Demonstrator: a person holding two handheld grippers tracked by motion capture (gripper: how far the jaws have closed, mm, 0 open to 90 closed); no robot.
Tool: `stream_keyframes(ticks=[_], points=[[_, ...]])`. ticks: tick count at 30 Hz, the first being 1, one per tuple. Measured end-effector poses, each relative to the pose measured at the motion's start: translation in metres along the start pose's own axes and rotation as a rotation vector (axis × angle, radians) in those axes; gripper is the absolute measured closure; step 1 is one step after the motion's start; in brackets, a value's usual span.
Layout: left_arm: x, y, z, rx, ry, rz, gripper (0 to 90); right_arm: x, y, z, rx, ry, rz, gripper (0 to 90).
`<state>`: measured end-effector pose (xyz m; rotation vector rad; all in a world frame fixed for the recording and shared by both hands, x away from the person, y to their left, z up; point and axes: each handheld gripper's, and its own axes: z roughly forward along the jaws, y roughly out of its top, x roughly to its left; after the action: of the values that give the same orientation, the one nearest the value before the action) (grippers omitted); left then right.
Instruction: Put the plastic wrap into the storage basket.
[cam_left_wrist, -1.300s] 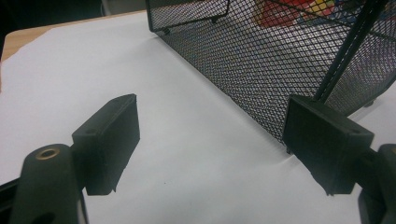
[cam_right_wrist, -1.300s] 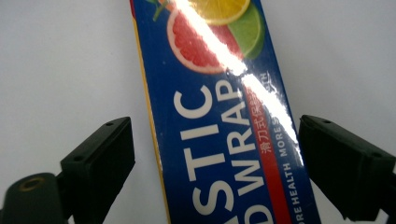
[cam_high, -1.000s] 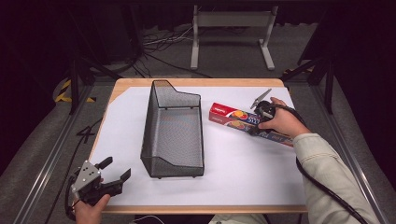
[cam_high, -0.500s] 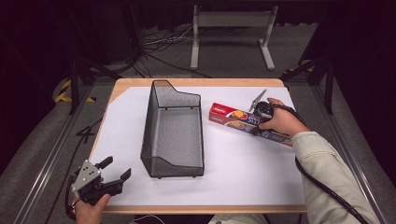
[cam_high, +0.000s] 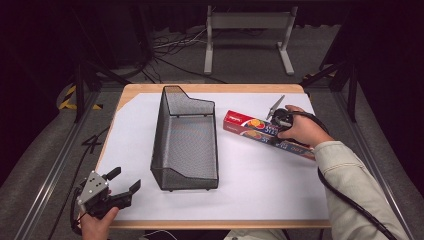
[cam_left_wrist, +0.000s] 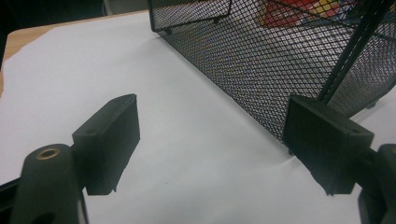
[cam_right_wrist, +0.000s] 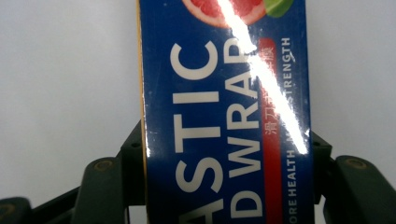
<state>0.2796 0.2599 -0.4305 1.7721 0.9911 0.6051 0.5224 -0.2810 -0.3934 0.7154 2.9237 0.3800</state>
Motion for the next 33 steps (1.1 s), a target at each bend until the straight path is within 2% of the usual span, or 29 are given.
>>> stream_keyframes(ticks=[6,10,12,17,24,29,33], points=[[0.0,0.003,0.003,-0.003,-0.006,0.005,19.9,0.006,0.002,-0.017,-0.025,0.006,0.025,39.8],[-0.001,0.004,0.007,0.0,-0.012,0.01,20.0,0.016,0.006,-0.033,-0.042,0.037,0.114,39.8],[-0.001,0.005,0.008,0.001,-0.013,0.017,20.0,0.02,0.007,-0.04,-0.046,0.041,0.128,39.8],[-0.002,0.006,0.01,0.001,-0.017,0.018,20.0,0.031,0.013,-0.055,-0.055,0.002,0.128,39.8],[-0.002,0.006,0.011,0.0,-0.018,0.016,20.0,0.043,0.016,-0.077,-0.102,-0.039,0.193,39.8],[-0.002,0.007,0.011,-0.002,-0.018,0.017,20.0,0.052,0.017,-0.095,-0.133,-0.054,0.239,39.8],[-0.002,0.007,0.011,0.001,-0.016,0.022,20.0,0.058,0.016,-0.107,-0.163,-0.049,0.283,39.8]])
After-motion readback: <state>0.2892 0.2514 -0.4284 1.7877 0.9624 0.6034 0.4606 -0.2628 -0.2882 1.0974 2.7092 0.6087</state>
